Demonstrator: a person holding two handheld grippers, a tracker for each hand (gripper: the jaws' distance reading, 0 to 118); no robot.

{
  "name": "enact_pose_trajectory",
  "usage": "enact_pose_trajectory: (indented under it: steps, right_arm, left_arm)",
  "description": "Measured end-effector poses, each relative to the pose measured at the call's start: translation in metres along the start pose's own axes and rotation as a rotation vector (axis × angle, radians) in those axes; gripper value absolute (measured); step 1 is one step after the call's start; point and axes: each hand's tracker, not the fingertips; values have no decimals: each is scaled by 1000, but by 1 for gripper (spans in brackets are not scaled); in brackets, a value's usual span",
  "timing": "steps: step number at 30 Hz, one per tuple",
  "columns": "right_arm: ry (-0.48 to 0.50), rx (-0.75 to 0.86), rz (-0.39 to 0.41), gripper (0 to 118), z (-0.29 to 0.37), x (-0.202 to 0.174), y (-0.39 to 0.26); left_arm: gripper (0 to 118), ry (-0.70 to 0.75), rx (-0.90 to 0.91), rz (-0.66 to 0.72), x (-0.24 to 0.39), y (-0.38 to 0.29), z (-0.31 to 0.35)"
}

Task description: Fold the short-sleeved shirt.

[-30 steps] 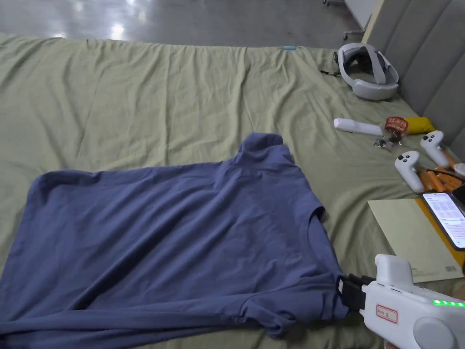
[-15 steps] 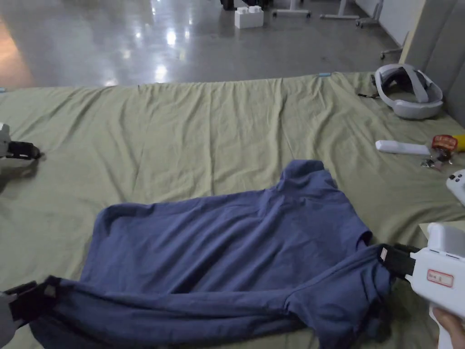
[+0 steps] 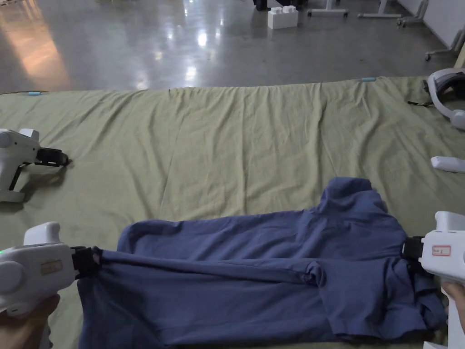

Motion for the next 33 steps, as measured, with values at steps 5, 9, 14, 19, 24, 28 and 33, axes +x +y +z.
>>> enact_pose_trajectory:
  steps: [5,9,14,19,24,28,33]
  right_arm:
    - [15,-30,22,18,-10,7,-9]
    - [17,-41,55,89,20,11,-10]
    - [76,105,129,88,110,6,-27]
    - [96,352,256,88,217,-14,-66]
    - [-59,613,471,88,308,-54,-124]
    - [3,676,292,88,335,-62,-150]
    - [106,653,180,88,347,-59,-168]
  left_arm:
    - [18,-4,-25,-40,47,-36,1]
    - [97,-77,59,-130,32,-37,39]
    - [97,-176,305,-250,65,-64,156]
    - [98,-152,547,-396,84,-97,264]
    - [98,0,756,-446,102,-128,341]
    - [98,-16,954,-304,103,-157,370]
    - [98,-16,864,-175,93,-158,380]
